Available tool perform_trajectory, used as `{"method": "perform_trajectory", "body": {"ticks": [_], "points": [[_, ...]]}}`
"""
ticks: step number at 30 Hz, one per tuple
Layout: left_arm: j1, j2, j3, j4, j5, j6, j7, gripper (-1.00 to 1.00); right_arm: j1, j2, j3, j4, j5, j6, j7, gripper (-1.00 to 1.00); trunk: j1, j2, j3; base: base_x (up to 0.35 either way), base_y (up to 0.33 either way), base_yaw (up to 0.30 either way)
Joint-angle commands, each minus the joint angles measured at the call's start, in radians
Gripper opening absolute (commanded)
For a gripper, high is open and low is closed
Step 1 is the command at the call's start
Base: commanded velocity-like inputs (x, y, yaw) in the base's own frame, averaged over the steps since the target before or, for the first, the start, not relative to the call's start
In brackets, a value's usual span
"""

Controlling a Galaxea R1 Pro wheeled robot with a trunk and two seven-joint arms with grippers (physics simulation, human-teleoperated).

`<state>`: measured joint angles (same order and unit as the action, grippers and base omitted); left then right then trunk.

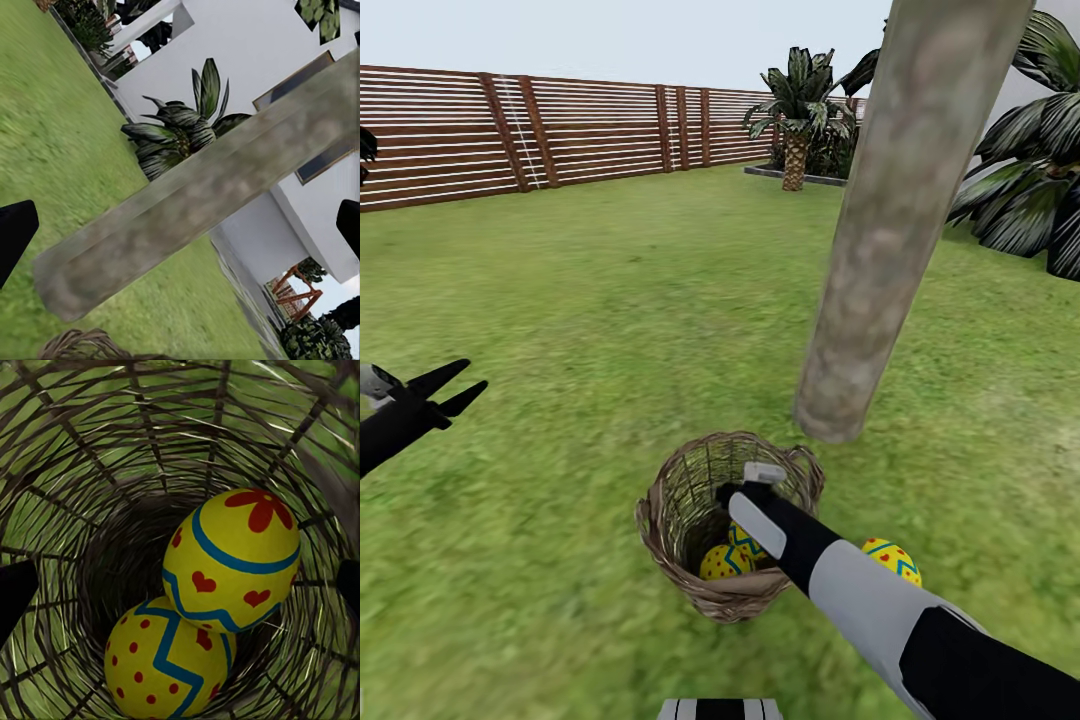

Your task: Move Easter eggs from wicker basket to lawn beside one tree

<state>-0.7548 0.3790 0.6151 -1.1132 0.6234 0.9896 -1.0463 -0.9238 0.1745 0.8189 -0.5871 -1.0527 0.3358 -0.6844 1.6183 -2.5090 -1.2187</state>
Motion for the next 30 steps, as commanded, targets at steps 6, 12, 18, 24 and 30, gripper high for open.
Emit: {"method": "perform_trajectory", "body": {"ticks": [6, 12, 18, 24, 30], "points": [[-0.001, -0.002, 0.002, -0.003, -0.001, 0.004, -0.003, 1.00, -0.001, 0.000, 0.015, 0.000, -0.004, -0.020, -0.018, 1.00, 0.001, -0.001, -0.012, 0.000, 0.000, 0.000], [-0.001, -0.002, 0.001, -0.003, -0.001, 0.004, -0.003, 1.00, 0.000, 0.000, 0.016, -0.002, -0.008, -0.020, -0.018, 1.00, 0.003, -0.002, -0.032, 0.000, 0.000, 0.000], [-0.001, -0.002, 0.002, -0.002, -0.001, 0.004, -0.002, 1.00, 0.000, 0.000, 0.018, -0.013, -0.012, -0.011, -0.017, 1.00, 0.003, -0.002, -0.032, 0.000, 0.000, 0.000], [0.000, -0.003, 0.002, -0.001, -0.004, 0.003, 0.005, 1.00, -0.004, 0.000, 0.016, -0.044, -0.012, 0.034, -0.002, 1.00, 0.003, -0.002, -0.032, 0.000, 0.000, 0.000], [0.000, 0.005, 0.006, 0.006, -0.009, 0.004, 0.005, 1.00, -0.004, 0.000, 0.014, -0.090, -0.013, 0.041, 0.003, 1.00, 0.005, -0.003, -0.043, 0.000, 0.000, 0.000]]}}
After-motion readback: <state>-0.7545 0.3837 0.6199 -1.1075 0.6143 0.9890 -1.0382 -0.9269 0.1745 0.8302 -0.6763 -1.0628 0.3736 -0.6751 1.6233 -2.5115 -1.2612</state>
